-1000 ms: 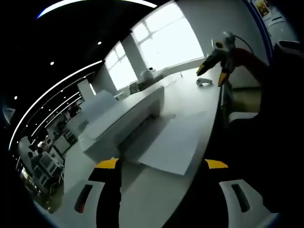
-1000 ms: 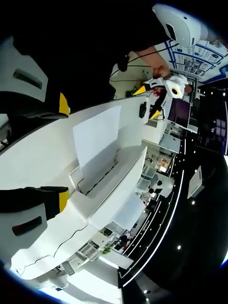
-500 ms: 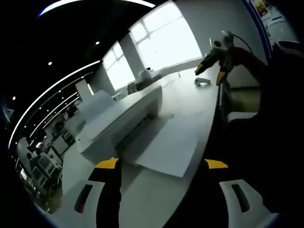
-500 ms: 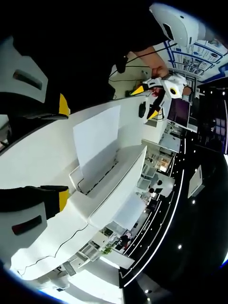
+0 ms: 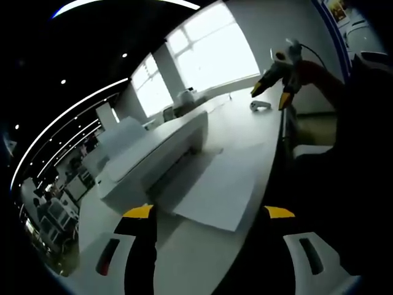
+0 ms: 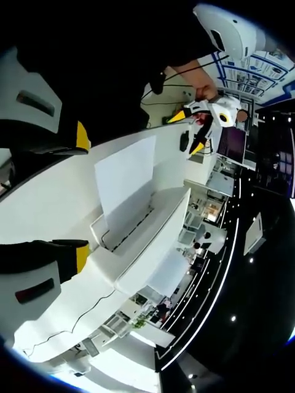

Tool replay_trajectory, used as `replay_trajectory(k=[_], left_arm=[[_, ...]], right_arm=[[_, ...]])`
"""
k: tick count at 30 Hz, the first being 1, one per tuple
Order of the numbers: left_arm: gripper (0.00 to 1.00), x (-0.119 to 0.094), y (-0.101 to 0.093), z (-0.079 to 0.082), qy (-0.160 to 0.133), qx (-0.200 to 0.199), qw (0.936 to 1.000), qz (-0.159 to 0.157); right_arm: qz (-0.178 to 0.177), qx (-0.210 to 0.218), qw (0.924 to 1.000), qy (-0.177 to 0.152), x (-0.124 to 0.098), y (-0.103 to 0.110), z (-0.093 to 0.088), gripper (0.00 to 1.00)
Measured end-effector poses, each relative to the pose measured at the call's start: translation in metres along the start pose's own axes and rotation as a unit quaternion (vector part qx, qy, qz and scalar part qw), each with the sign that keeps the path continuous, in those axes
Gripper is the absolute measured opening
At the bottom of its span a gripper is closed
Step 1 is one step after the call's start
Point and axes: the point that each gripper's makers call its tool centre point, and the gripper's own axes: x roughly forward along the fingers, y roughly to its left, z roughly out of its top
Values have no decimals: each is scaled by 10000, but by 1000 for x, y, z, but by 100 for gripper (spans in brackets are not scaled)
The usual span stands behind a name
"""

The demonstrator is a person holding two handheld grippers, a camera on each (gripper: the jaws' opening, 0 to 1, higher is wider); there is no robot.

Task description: Remove the paper from the printer output slot and place it on top of the printer

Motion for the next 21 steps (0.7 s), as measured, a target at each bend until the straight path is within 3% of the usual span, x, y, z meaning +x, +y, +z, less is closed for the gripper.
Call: replay_trajectory(k=[21], left_arm=[[72,6,-1,4,-17,84,9999,-75]], right_arm=[[15,-19,10000,-12,-2,1,1,50]])
